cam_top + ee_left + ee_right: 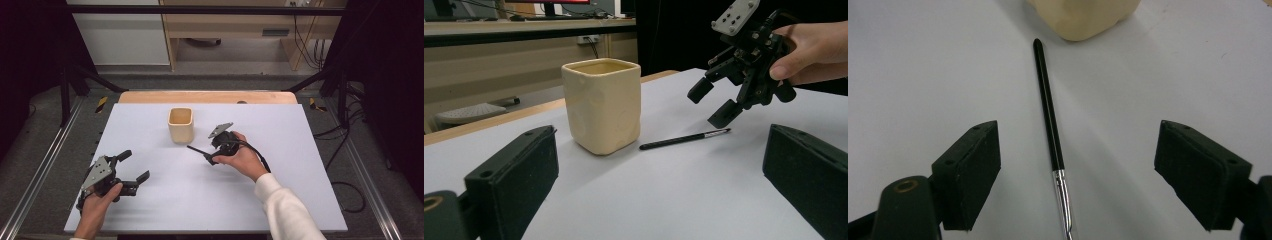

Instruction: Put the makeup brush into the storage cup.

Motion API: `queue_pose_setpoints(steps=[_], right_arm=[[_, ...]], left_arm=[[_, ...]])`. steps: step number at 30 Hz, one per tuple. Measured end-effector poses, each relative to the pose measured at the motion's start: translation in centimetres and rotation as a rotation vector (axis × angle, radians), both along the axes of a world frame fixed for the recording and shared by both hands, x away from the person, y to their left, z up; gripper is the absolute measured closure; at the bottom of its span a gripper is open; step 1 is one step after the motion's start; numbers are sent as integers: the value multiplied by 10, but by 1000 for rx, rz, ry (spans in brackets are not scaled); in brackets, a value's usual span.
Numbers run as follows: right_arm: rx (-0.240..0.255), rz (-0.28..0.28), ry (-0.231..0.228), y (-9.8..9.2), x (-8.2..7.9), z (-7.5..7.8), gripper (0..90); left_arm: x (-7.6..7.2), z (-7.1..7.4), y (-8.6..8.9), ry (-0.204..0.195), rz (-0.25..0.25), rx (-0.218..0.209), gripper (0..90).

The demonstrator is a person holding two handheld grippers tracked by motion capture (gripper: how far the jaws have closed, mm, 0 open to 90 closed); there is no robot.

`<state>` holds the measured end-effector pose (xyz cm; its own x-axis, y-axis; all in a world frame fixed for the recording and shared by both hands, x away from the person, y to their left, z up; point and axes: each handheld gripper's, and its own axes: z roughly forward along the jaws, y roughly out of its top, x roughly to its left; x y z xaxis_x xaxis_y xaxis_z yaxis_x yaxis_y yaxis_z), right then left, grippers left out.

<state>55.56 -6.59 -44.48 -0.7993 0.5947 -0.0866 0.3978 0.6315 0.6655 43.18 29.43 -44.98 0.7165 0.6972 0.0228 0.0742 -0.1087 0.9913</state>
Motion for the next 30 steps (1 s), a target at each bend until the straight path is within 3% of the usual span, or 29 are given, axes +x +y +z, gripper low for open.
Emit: queue_pose_setpoints(steps=[6,9,19,30], right_arm=[[-4,4,7,1,2,-3,246],[-13,19,21,1,2,-6,362],[-49,31,25,4,2,-11,578],[-69,49,48,4,2,-14,708]], left_arm=[[0,0,0,2,-1,2,11],[0,0,0,1,1,1,11],[0,0,0,1,2,1,12],[0,0,0,2,2,1,12]])
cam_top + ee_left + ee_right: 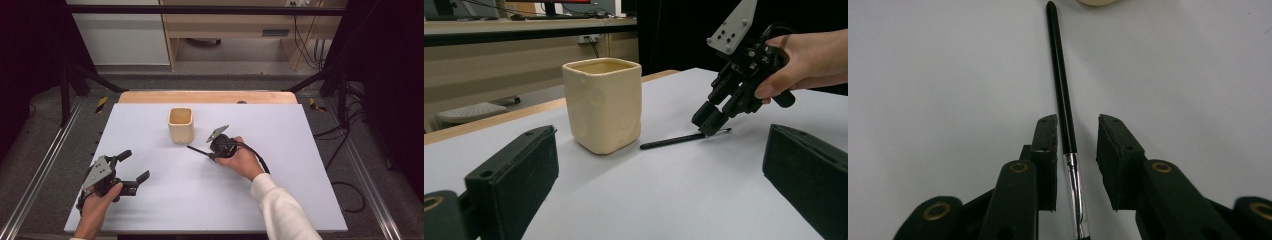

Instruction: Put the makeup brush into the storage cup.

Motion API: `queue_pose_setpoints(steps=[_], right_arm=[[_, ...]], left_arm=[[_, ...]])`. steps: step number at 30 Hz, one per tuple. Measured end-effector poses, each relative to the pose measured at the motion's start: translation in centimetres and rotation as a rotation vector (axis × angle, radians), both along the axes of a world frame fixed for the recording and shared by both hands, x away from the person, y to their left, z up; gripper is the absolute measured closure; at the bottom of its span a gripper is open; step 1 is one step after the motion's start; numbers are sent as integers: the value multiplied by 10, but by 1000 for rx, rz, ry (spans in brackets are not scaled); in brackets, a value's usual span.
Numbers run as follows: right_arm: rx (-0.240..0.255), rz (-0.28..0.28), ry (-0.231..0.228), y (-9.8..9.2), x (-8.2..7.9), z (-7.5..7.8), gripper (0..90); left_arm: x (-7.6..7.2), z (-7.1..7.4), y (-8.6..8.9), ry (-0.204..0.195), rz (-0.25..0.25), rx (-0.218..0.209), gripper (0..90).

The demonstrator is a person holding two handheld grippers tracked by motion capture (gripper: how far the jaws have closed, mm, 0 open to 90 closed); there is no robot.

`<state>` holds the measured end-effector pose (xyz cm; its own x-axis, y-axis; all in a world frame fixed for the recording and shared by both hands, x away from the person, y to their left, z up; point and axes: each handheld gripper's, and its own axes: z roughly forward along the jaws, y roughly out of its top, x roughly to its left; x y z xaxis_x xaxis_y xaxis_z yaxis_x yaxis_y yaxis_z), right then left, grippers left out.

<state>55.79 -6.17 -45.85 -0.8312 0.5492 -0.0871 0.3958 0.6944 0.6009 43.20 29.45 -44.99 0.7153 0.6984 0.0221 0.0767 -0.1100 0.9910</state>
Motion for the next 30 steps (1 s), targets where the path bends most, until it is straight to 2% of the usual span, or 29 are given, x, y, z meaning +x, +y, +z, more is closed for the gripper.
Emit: queue_pose_setpoints(steps=[7,21,30], right_arm=[[-18,-2,8,2,1,-3,738],[-16,-13,39,1,4,-4,832],[-11,18,39,-1,0,1,835]], left_arm=[[0,0,0,1,3,-4,12],[0,0,0,1,2,3,12],[0,0,-1,-1,2,8,12]])
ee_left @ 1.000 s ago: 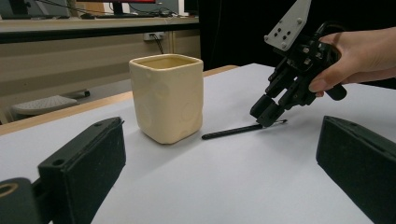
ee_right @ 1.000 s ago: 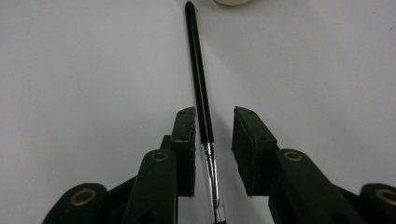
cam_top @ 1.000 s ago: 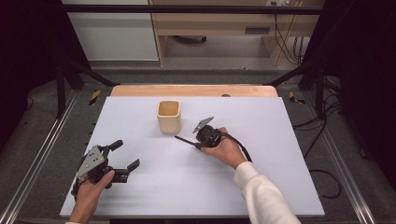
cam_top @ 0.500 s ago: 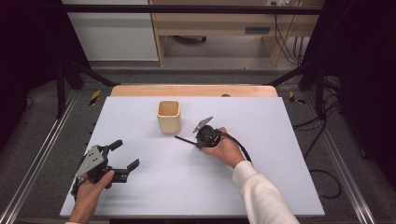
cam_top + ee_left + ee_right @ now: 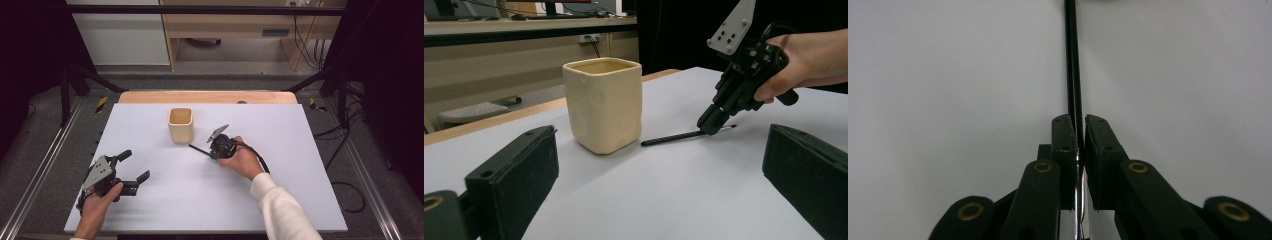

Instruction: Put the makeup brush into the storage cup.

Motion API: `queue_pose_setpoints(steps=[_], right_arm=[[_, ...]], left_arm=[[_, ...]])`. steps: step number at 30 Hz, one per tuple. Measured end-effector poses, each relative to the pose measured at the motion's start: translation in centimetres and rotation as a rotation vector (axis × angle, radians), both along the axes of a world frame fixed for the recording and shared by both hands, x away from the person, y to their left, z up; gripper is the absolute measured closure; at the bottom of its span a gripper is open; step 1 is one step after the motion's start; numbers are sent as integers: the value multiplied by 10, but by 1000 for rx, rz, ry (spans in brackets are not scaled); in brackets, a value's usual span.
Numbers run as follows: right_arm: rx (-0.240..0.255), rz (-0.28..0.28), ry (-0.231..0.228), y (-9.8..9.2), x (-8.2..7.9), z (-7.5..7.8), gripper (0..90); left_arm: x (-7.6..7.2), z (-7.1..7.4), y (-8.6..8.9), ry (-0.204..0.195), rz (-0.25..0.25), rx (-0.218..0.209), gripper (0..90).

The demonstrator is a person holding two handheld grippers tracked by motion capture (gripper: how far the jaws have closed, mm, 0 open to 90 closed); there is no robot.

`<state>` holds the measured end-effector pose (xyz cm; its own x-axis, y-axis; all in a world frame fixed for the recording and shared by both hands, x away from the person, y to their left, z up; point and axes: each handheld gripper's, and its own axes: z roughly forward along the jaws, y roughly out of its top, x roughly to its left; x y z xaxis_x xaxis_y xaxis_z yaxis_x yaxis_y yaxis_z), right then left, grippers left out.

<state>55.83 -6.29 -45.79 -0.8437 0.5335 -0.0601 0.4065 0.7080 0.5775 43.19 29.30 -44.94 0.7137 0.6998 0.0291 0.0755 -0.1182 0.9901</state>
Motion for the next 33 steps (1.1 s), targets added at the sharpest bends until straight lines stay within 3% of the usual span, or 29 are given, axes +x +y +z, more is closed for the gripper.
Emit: queue_pose_setpoints(steps=[10,26,33], right_arm=[[-5,48,-6,-8,-13,16,836],[57,80,-22,-15,-26,33,837],[66,106,-14,-19,-31,38,837]], left_arm=[[0,0,-7,-1,-15,23,13],[-1,0,-12,-1,-22,44,14],[-2,0,-20,-5,-26,83,15]])
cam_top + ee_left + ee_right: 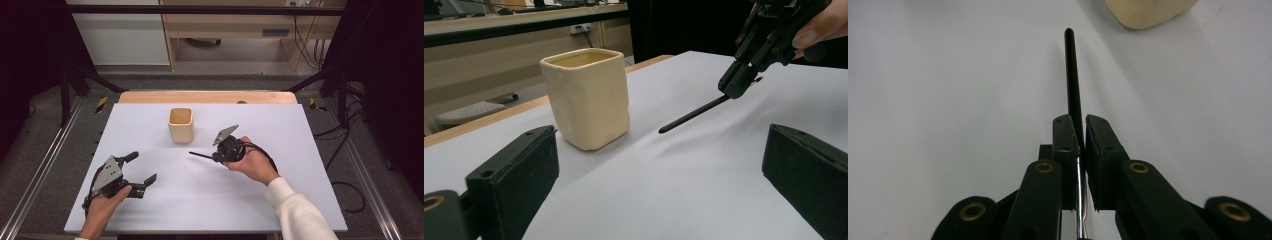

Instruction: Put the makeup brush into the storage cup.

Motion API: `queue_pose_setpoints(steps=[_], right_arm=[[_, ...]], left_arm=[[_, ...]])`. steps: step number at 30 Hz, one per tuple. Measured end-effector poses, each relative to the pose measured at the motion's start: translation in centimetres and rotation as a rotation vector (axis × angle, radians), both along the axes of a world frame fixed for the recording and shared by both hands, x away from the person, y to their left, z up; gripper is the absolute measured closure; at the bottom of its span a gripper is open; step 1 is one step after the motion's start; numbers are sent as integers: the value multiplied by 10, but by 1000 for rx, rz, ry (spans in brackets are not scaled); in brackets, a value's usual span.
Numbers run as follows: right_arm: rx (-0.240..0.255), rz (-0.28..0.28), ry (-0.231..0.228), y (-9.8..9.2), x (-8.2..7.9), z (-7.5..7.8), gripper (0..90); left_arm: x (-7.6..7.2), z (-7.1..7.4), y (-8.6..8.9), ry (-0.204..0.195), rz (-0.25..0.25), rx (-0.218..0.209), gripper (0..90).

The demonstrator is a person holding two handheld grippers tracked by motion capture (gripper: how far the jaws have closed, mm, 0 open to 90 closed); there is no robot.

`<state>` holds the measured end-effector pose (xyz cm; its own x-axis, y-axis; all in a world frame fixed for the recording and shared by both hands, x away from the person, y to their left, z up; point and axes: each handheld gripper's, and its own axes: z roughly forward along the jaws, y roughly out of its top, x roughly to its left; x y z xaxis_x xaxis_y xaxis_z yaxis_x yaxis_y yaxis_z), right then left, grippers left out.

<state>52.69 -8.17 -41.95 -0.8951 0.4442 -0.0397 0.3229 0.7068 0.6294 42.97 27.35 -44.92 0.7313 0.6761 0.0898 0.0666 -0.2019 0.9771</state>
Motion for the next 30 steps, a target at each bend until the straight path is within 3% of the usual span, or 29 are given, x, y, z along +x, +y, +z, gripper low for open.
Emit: queue_pose_setpoints(steps=[7,18,23,28,30], right_arm=[[3,20,6,-2,-4,4,837],[6,26,21,-8,-15,16,837],[16,24,27,-14,-16,20,836],[25,18,34,-21,-16,22,836],[20,15,34,-24,-17,24,836]], left_arm=[[-2,2,-12,-1,-4,22,27],[-5,2,-47,-34,-25,139,35],[-7,2,-58,-52,-31,163,35],[-8,5,-70,-71,-55,231,35],[-6,6,-75,-73,-64,232,35]])
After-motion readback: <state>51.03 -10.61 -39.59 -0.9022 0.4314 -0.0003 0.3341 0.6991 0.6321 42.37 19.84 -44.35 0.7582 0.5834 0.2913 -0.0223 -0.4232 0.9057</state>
